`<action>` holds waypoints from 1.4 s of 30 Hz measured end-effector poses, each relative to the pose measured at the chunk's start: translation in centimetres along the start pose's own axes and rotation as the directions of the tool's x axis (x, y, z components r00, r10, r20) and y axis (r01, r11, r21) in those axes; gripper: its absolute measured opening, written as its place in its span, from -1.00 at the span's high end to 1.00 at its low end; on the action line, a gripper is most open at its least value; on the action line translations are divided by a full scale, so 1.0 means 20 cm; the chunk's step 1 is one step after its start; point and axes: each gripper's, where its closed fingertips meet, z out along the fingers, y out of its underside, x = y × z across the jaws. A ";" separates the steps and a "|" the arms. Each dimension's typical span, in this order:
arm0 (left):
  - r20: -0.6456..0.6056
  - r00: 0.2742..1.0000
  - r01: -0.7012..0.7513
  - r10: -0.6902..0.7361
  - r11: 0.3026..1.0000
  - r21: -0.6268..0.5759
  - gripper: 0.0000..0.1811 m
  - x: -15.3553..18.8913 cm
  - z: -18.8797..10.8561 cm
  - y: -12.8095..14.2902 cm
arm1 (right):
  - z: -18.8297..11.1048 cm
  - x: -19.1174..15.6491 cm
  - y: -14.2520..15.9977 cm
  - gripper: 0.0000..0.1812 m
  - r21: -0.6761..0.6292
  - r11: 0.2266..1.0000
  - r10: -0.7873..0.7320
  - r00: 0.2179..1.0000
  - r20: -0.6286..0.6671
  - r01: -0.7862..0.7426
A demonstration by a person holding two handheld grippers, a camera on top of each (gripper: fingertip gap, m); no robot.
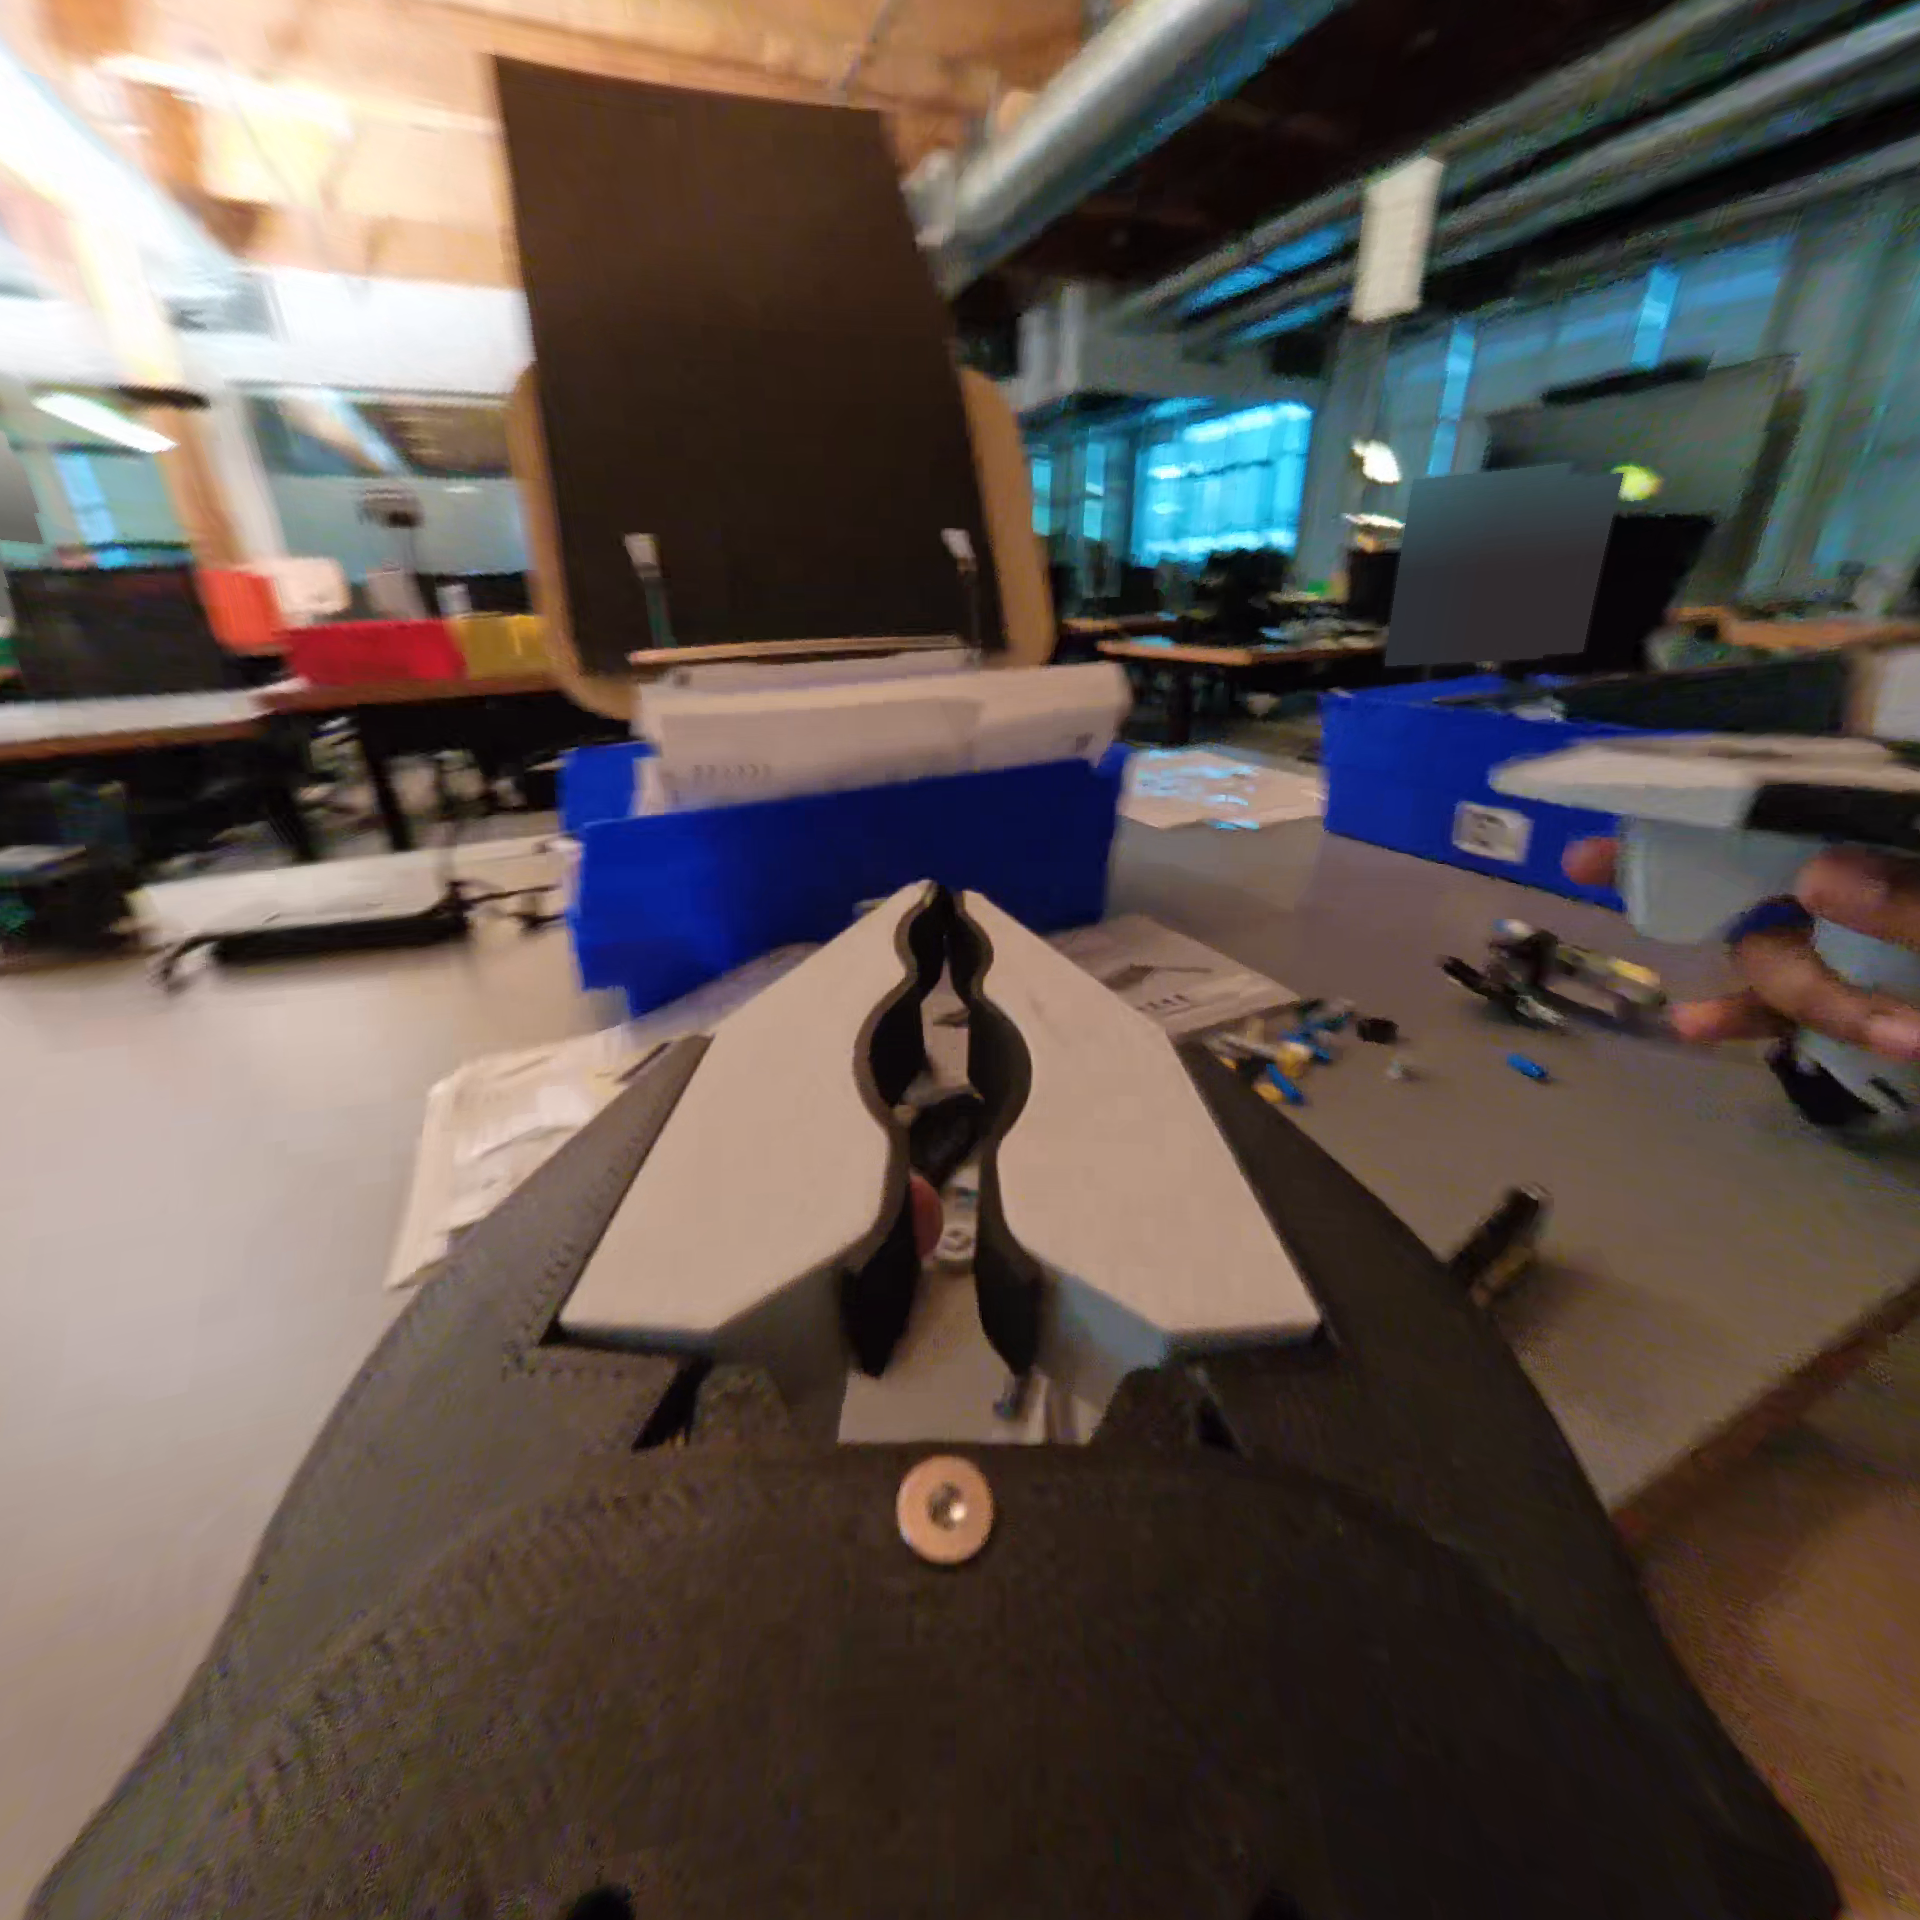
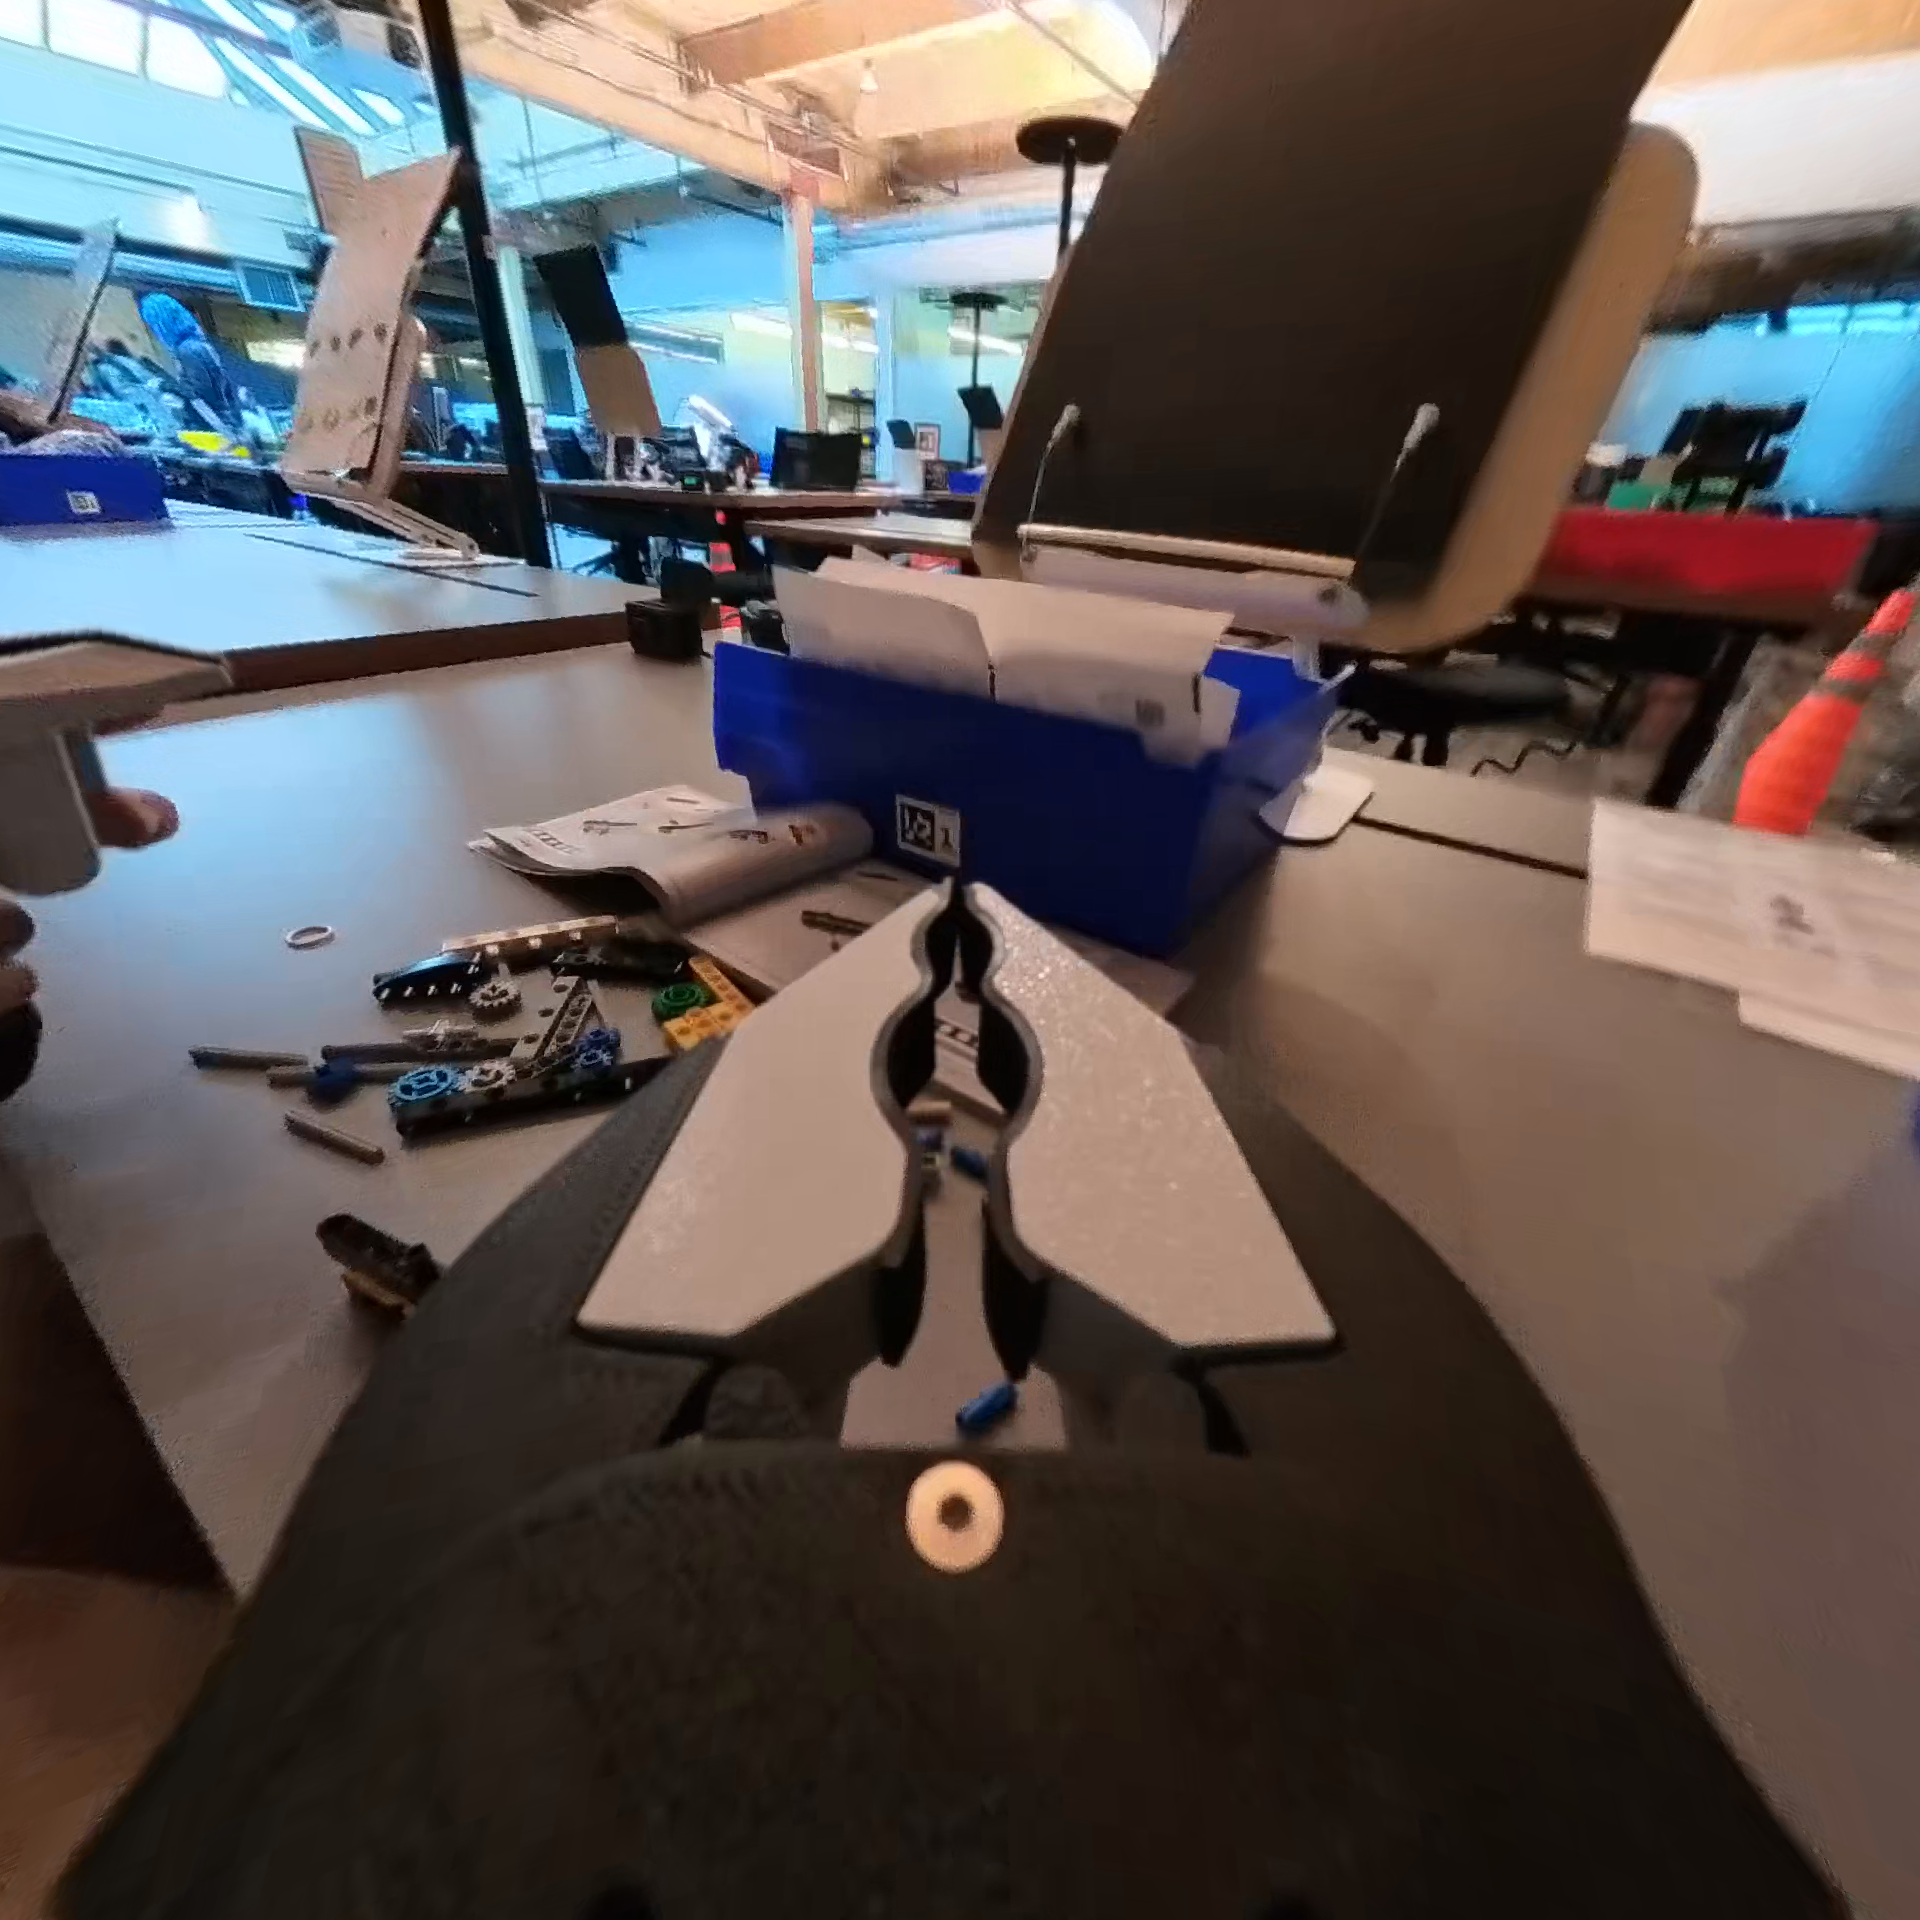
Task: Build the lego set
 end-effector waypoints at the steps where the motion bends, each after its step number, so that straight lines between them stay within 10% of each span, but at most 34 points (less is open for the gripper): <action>1: -0.063 0.998 -0.014 0.013 1.000 -0.018 1.00 0.07 0.01 0.01 | -0.02 0.01 -0.01 1.00 -0.001 1.000 0.009 1.000 -0.017 -0.009; 7: -0.284 0.944 0.138 -0.168 0.983 -0.124 0.53 0.20 0.04 0.03 | -0.10 0.03 0.03 1.00 -0.069 0.997 -0.045 0.998 -0.054 0.042; 9: -0.298 0.916 0.257 -0.268 0.963 -0.078 1.00 0.14 0.01 -0.04 | -0.12 0.00 0.04 1.00 -0.074 0.995 -0.066 0.998 -0.012 0.065; 13: -0.428 0.805 0.373 -0.412 0.911 -0.176 1.00 0.20 0.00 0.00 | -0.16 -0.06 0.04 1.00 -0.033 0.994 -0.100 0.991 0.091 0.103; 42: -0.303 0.836 0.367 -0.458 0.876 -0.313 1.00 0.16 0.09 0.19 | -0.07 -0.01 0.20 0.85 -0.250 0.961 0.158 0.978 0.136 -0.120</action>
